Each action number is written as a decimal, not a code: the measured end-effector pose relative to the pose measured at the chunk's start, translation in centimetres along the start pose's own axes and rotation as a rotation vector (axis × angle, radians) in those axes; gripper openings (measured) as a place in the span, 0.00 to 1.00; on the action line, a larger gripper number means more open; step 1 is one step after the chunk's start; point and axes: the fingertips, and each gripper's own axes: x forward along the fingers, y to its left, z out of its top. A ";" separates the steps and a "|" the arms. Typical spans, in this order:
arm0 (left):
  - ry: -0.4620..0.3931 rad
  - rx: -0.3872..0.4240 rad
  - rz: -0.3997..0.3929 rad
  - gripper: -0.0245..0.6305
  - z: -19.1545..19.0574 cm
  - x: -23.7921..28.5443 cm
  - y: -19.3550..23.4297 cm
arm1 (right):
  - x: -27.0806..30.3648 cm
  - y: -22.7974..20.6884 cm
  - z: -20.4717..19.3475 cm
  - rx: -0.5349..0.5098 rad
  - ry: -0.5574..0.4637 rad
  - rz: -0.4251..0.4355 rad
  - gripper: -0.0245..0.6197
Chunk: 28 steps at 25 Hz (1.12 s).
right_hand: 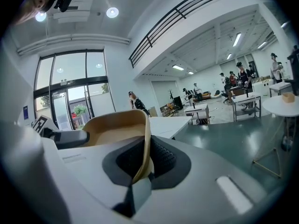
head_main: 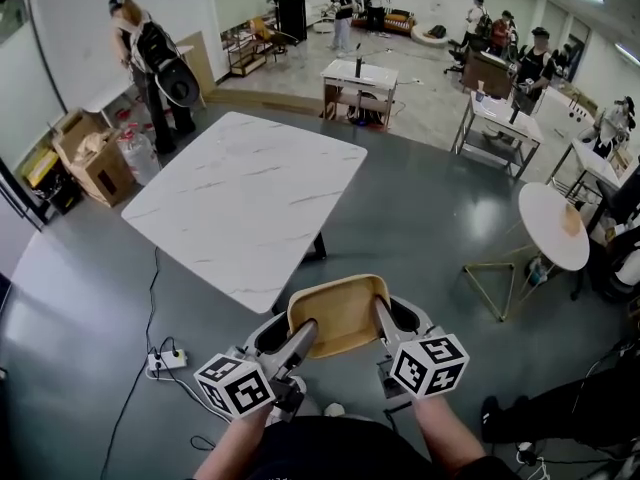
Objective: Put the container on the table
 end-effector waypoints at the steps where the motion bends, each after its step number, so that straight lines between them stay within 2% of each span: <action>1: -0.001 0.001 0.003 0.38 0.1 0.0 0.1 | 0.1 0.1 0.0 0.000 0.000 0.003 0.07; 11: -0.012 -0.010 0.021 0.38 1.2 0.7 2.5 | 3.0 -0.2 -0.3 0.018 0.019 0.018 0.07; 28: -0.014 -0.019 0.028 0.38 6.2 6.6 7.6 | 11.0 -3.2 2.8 0.023 0.049 0.016 0.07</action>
